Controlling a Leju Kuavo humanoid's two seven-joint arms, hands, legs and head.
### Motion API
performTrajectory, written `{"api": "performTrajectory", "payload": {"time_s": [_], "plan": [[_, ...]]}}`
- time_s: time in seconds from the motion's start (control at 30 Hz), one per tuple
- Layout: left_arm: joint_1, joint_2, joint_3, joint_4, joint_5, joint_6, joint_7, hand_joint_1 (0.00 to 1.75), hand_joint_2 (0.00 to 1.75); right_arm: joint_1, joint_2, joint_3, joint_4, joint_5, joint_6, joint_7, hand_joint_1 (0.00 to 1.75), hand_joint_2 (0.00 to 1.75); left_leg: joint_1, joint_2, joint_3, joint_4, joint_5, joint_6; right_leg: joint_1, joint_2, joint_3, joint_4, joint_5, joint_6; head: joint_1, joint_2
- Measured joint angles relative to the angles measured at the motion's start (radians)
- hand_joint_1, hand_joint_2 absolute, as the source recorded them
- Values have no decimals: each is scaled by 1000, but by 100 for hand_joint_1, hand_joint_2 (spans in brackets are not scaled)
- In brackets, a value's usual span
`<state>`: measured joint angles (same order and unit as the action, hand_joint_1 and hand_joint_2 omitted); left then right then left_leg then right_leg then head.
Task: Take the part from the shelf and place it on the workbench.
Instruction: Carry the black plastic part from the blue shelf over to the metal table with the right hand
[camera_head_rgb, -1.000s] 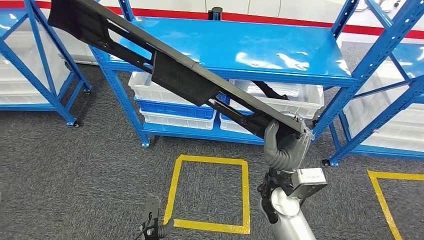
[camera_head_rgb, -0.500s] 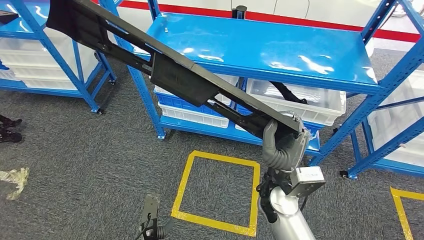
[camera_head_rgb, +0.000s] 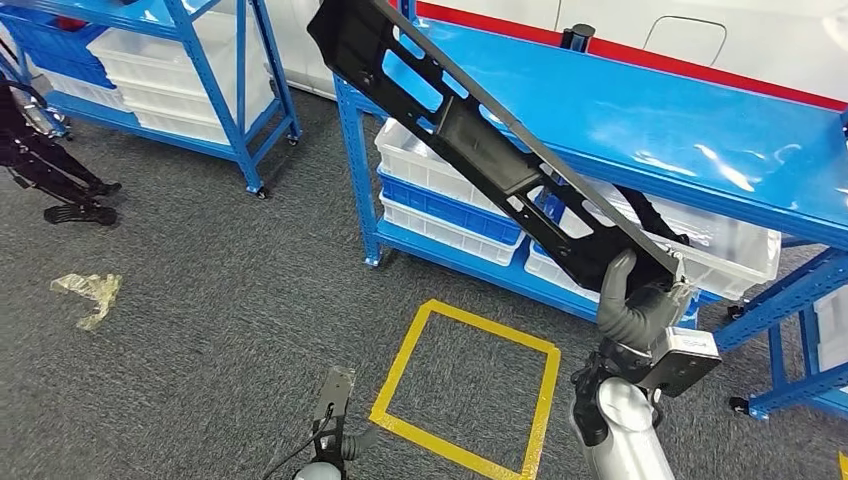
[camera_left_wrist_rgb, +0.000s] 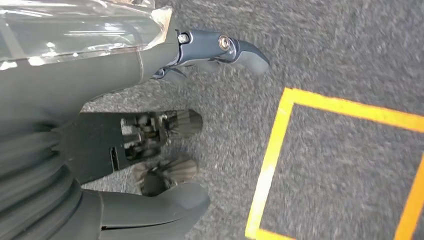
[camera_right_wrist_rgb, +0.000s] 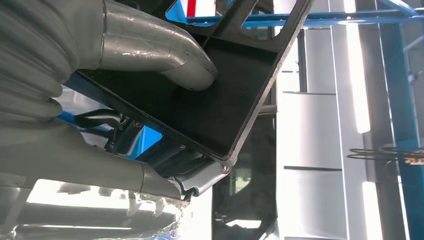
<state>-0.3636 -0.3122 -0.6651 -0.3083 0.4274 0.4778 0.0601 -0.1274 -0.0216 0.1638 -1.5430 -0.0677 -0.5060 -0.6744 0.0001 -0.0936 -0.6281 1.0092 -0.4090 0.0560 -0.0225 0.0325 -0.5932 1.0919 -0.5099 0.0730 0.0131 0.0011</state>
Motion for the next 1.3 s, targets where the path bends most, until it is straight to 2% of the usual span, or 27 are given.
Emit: {"api": "performTrajectory", "payload": {"time_s": [0.07, 0.13, 0.17, 0.23, 0.3, 0.37, 0.4, 0.43, 0.47, 0.5, 0.57, 0.6, 0.67, 0.73, 0.8, 0.87, 0.9, 0.93, 0.97, 1.0, 1.03, 1.1, 1.13, 1.17, 1.2, 1.27, 1.3], "plan": [[-13, 1, -61, -6, 51, 5, 6, 0, 175, 12, -12, -7, -1, -18, -1, 0, 175, 175, -3, -18, -9, 6, 3, -10, -3, 24, 38, -78, 23, -2, -1, 0], [-22, 3, -109, -8, 87, 8, 6, 0, 175, 23, -24, -9, 2, -33, 3, 0, 175, 175, -3, -35, -17, 5, 9, -20, -2, 12, 39, -80, 26, -12, -2, 0], [-27, 4, -128, -8, 99, 9, 5, 0, 175, 25, -28, -10, 3, -38, 6, 0, 175, 175, -4, -30, -22, 7, 7, -25, -3, 2, 39, -80, 29, -17, -2, 0], [-34, 6, -162, -9, 119, 10, 3, 0, 175, 25, -33, -11, 5, -44, 7, 0, 175, 175, -5, 17, -47, 53, -24, -35, -8, -18, 39, -83, 33, -32, -10, 0], [-40, 6, -191, -10, 141, 12, -2, 0, 175, 24, -34, -11, 8, -51, 8, 0, 175, 175, -2, 74, -103, 173, -86, -44, -5, -40, 38, -83, 32, -44, -18, 0], [-46, 6, -219, -11, 168, 14, -10, 0, 175, 24, -37, -9, 17, -65, 9, 0, 175, 175, 3, 88, -155, 282, -124, -49, 0, -67, 37, -83, 31, -47, -18, 0], [-48, 6, -232, -12, 179, 15, -14, 0, 175, 24, -37, -7, 22, -70, 10, 0, 175, 175, 4, 90, -159, 292, -120, -49, 1, -81, 37, -83, 31, -47, -18, 0], [-51, 6, -246, -13, 188, 16, -18, 0, 175, 23, -37, -5, 26, -74, 11, 0, 175, 175, 4, 95, -140, 256, -97, -47, 1, -95, 38, -83, 30, -48, -18, 0], [-54, 6, -258, -14, 192, 17, -21, 0, 175, 21, -38, -2, 30, -76, 12, 0, 175, 175, 3, 106, -103, 189, -65, -43, 2, -107, 38, -83, 29, -49, -18, 0], [-56, 6, -269, -16, 195, 18, -23, 0, 175, 19, -38, 0, 32, -76, 12, 0, 175, 175, -2, 131, -63, 115, -42, -37, 4, -117, 39, -83, 28, -48, -18, 0], [-59, 6, -284, -19, 197, 19, -26, 0, 175, 13, -38, 2, 35, -76, 12, 0, 175, 175, -13, 164, -12, 22, -20, -24, 12, -136, 39, -83, 25, -44, -18, 0], [-60, 6, -290, -20, 197, 19, -27, 0, 175, 12, -39, 2, 36, -76, 12, 0, 175, 175, -19, 168, -7, 10, -21, -19, 15, -146, 40, -84, 24, -41, -17, 0], [-62, 6, -299, -22, 198, 20, -28, 0, 175, 10, -39, 4, 39, -76, 13, 0, 175, 175, -19, 141, -6, 3, -14, -10, 17, -166, 41, -85, 20, -32, -18, 0], [-63, 5, -307, -24, 204, 20, -30, 0, 175, 7, -40, 8, 40, -77, 13, 0, 175, 175, -12, 116, 0, -10, -5, 2, 15, -131, 28, -52, -3, -28, -17, 0], [-66, 5, -321, -27, 217, 7, -20, 0, 175, 6, -44, 10, 43, -80, 5, 0, 175, 175, -8, 90, 3, -15, 1, 9, 11, -64, -23, 60, -52, -32, -14, 0], [-73, 5, -348, -20, 227, -45, 12, 0, 175, 7, -47, 14, 48, -84, -17, 0, 175, 175, -6, 59, 2, -15, 2, 10, 9, -38, -88, 184, -89, -31, -12, 0], [-77, 5, -364, -14, 227, -80, 28, 0, 175, 7, -48, 17, 51, -85, -30, 0, 175, 175, -5, 42, 1, -14, 3, 9, 8, -35, -101, 203, -88, -25, -12, 0], [-82, 5, -381, -6, 223, -112, 40, 0, 175, 7, -48, 20, 53, -84, -42, 0, 175, 175, -4, 26, 1, -12, 4, 7, 5, -33, -94, 177, -68, -15, -12, 0], [-85, 5, -395, 0, 217, -135, 48, 0, 175, 8, -48, 23, 53, -84, -51, 0, 175, 175, -1, 11, 1, -8, 3, 4, 1, -27, -68, 116, -37, -3, -12, 0], [-88, 5, -408, 6, 208, -149, 55, 0, 175, 9, -48, 24, 51, -82, -59, 0, 175, 175, 1, -3, -2, -3, 1, 0, -7, -7, -36, 43, -8, 9, -11, 0], [-91, 4, -421, 11, 195, -159, 61, 0, 175, 12, -47, 24, 48, -79, -67, 0, 175, 175, 1, -16, -6, 5, -1, -6, -13, 11, -7, -17, 15, 14, -9, 0], [-95, 4, -444, 19, 165, -179, 78, 0, 175, 29, -47, 23, 36, -72, -86, 0, 175, 175, -1, -35, -18, 13, -1, -18, -17, 32, 14, -63, 27, 7, -9, 0], [-97, 4, -458, 23, 146, -190, 88, 0, 175, 42, -45, 20, 25, -68, -97, 0, 175, 175, -2, -44, -23, 14, 1, -23, -14, 23, 14, -62, 28, -1, -10, 0], [-99, 4, -471, 26, 127, -202, 99, 0, 175, 56, -43, 15, 12, -62, -107, 0, 175, 175, -1, -48, -26, 14, 2, -27, -16, 11, 13, -60, 29, -8, -12, 0], [-102, 4, -485, 28, 108, -215, 112, 0, 175, 70, -42, 9, -4, -56, -117, 0, 175, 175, -2, -33, -31, 20, -2, -30, -16, 1, 14, -60, 30, -14, -12, 0], [-109, 2, -517, 31, 66, -249, 139, 0, 175, 101, -38, -10, -44, -43, -138, 0, 175, 175, -4, 29, -63, 83, -42, -38, -16, -23, 17, -62, 29, -30, -18, 0], [-113, 1, -535, 31, 49, -268, 151, 0, 175, 118, -37, -21, -65, -38, -149, 0, 175, 175, -4, 63, -93, 144, -74, -42, -11, -36, 18, -62, 27, -36, -21, 0]]}}
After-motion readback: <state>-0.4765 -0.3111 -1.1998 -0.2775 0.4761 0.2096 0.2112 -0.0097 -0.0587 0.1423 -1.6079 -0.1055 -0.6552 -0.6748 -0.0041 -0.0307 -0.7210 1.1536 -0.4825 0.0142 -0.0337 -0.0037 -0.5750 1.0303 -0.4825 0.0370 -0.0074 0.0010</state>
